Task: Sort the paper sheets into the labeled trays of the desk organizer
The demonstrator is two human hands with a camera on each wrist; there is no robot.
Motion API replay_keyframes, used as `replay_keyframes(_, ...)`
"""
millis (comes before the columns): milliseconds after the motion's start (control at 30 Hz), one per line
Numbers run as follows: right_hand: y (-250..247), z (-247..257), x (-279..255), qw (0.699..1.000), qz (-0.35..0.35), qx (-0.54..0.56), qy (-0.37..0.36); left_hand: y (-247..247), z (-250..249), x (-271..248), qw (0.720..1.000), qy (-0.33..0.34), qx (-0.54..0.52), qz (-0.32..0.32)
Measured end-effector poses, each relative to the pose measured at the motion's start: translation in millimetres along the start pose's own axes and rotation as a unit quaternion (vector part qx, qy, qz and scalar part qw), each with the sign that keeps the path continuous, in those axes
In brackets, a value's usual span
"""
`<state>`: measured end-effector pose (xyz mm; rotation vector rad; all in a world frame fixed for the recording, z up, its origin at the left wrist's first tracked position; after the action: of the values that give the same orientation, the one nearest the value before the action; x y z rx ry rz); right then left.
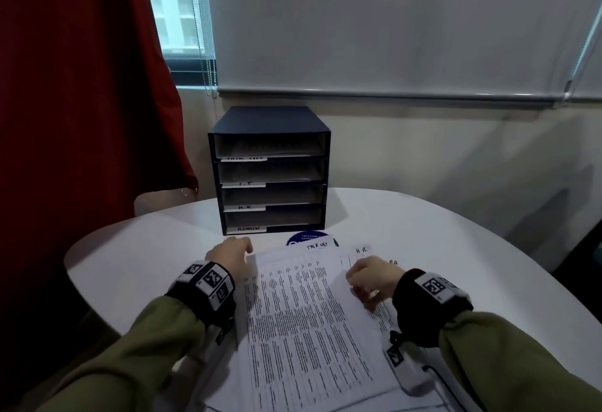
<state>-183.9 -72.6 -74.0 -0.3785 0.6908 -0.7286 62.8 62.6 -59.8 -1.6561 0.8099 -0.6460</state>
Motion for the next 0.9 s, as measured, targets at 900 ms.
replay_keyframes(900,-24.7,-38.2,-19.5,0.996,-0.069,0.060,0.021,-2.6,-53.7,2.1,0.991,0.054,-0.105,-0.056)
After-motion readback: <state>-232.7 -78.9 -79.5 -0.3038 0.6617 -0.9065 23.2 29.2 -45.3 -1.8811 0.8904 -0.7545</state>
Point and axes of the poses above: each hand's wrist, its own x-axis towards the middle knuckle, its own y-axis out of the palm, z = x × y, the point moved 5 cm from there along x, towards the middle knuckle
